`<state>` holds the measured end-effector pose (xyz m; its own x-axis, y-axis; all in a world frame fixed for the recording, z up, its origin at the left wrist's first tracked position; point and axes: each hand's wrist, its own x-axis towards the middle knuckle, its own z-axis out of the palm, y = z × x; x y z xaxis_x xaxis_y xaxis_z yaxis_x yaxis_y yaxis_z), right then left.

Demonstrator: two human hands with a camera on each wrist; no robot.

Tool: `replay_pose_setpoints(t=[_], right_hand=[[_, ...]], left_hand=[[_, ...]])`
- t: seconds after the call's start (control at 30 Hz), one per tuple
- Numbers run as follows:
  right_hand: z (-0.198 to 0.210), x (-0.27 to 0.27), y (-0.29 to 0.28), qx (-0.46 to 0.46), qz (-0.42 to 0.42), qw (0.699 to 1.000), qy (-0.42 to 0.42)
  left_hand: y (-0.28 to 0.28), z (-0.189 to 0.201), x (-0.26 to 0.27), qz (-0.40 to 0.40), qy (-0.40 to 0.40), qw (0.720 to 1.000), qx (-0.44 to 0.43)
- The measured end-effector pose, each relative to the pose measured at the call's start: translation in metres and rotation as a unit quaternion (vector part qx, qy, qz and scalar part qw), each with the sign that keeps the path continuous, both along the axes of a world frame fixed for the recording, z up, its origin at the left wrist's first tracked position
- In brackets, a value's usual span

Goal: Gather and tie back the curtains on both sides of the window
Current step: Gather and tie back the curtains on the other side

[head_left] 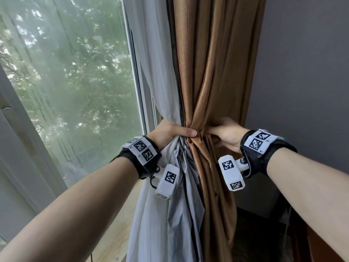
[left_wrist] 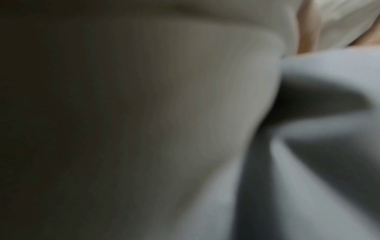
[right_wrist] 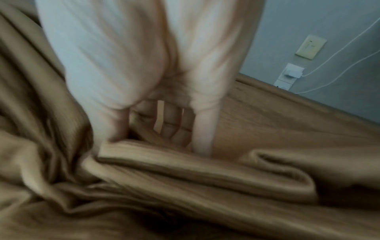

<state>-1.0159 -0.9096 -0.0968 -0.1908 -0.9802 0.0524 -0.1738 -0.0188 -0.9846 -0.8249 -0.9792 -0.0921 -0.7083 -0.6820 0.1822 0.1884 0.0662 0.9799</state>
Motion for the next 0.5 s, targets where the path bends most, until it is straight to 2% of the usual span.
replay_pose_setpoints(t=[0.17,0.33,0.5], right_hand=[[-0.005,-0.003,0.004,-0.021,-0.03,0.999,0.015],[-0.009,-0.006,0.003,-0.049,-0.059,0.997,0.021],[-0.003,-0.01,0.005,-0.066,-0.054,0.994,0.064]], left_hand=[[0.006,-0.002,-0.011,-0.019,-0.005,1.0,0.001],[0.012,0.002,-0.013,-0.06,-0.039,0.996,0.044],[0.009,0.003,-0.019,-0.039,-0.051,0.997,0.047]])
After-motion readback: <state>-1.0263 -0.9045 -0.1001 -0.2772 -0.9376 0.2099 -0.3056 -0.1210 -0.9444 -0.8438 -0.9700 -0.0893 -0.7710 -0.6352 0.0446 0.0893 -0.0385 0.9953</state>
